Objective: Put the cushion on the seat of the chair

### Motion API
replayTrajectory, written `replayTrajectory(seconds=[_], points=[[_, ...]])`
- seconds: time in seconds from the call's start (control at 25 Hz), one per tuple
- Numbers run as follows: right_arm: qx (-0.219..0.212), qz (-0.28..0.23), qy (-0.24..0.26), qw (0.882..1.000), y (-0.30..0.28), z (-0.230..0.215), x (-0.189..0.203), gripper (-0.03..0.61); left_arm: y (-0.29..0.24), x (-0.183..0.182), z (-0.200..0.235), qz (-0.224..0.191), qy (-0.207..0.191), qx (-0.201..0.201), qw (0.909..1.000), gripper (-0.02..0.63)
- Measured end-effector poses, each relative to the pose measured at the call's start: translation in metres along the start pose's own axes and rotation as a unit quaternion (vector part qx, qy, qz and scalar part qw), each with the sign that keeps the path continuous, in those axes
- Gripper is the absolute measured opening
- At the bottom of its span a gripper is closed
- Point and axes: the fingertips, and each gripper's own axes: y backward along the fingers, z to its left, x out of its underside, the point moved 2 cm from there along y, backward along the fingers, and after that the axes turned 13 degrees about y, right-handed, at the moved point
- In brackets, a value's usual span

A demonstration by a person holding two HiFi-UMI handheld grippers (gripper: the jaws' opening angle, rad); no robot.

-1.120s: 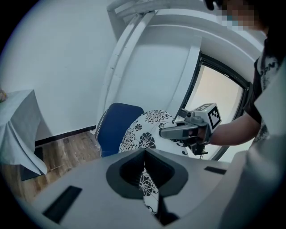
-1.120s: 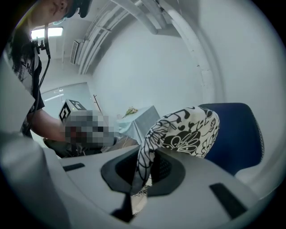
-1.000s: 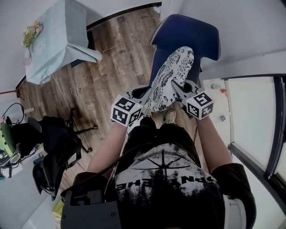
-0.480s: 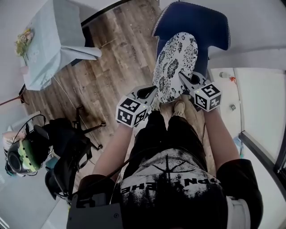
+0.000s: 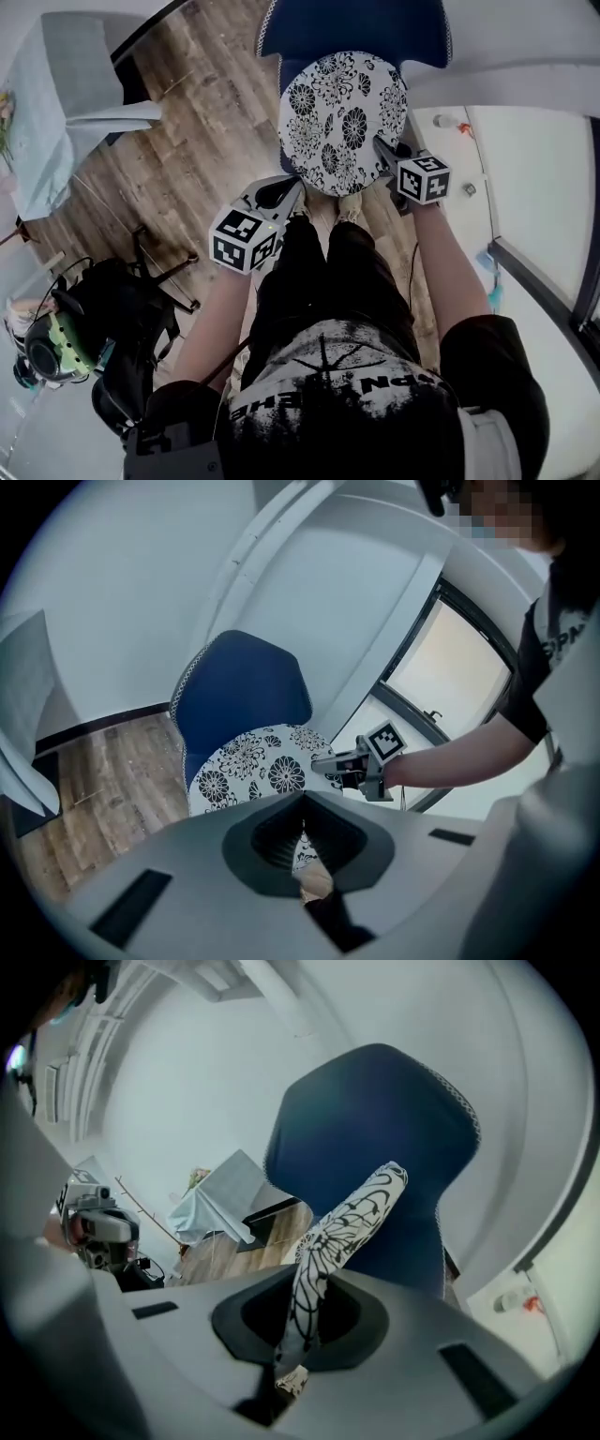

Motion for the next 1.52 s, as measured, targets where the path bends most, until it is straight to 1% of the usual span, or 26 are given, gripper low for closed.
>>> replayTrajectory(seconds=[0.08, 0.2, 0.48, 0.6, 0.72, 0.84, 1.0, 1.12, 1.16, 1.24, 1.4, 1.44, 1.52], points=[[0.011, 0.012, -0.020, 1.000, -0.002, -0.019, 0.021, 0.026, -0.015, 0.006, -0.002, 0.011, 0.002, 0.002, 0.9999, 0.015], [0.020, 0.032, -0.034, 0.999, -0.010, -0.044, 0.052, 0.026, -0.043, 0.011, -0.008, 0.022, 0.004, 0.004, 0.9997, 0.015], [0.039, 0.085, -0.074, 0.993, -0.047, -0.092, 0.118, 0.026, -0.093, 0.004, -0.010, 0.036, -0.007, 0.010, 0.9993, 0.015], [0.058, 0.114, -0.068, 0.989, -0.056, -0.115, 0.139, 0.026, -0.114, 0.004, -0.008, 0.042, -0.007, 0.013, 0.9990, 0.015], [0.083, 0.151, -0.055, 0.984, -0.059, -0.130, 0.161, 0.026, -0.130, 0.010, -0.013, 0.057, -0.015, 0.026, 0.9979, 0.015], [0.092, 0.171, -0.051, 0.980, -0.061, -0.137, 0.176, 0.026, -0.140, 0.013, -0.018, 0.063, -0.017, 0.039, 0.9971, 0.015], [0.100, 0.173, -0.075, 0.977, -0.065, -0.142, 0.178, 0.028, -0.146, 0.016, -0.020, 0.068, -0.018, 0.045, 0.9965, 0.015], [0.103, 0.187, -0.084, 0.973, -0.065, -0.141, 0.183, 0.031, -0.146, 0.015, -0.022, 0.067, -0.019, 0.043, 0.9966, 0.015], [0.102, 0.192, -0.091, 0.972, -0.064, -0.141, 0.185, 0.040, -0.145, 0.014, -0.023, 0.065, -0.018, 0.042, 0.9968, 0.015], [0.101, 0.201, -0.103, 0.969, -0.063, -0.141, 0.185, 0.113, -0.144, 0.010, -0.023, 0.061, -0.017, 0.041, 0.9972, 0.017], [0.127, 0.219, -0.092, 0.963, -0.053, -0.149, 0.180, 0.212, -0.135, -0.003, -0.025, 0.046, -0.017, 0.036, 0.9981, 0.015], [0.135, 0.223, -0.089, 0.961, -0.047, -0.150, 0.178, 0.227, -0.131, -0.006, -0.026, 0.042, -0.017, 0.034, 0.9984, 0.015], [0.145, 0.231, -0.086, 0.958, -0.033, -0.151, 0.175, 0.229, -0.123, -0.015, -0.032, 0.036, -0.022, 0.032, 0.9986, 0.015]])
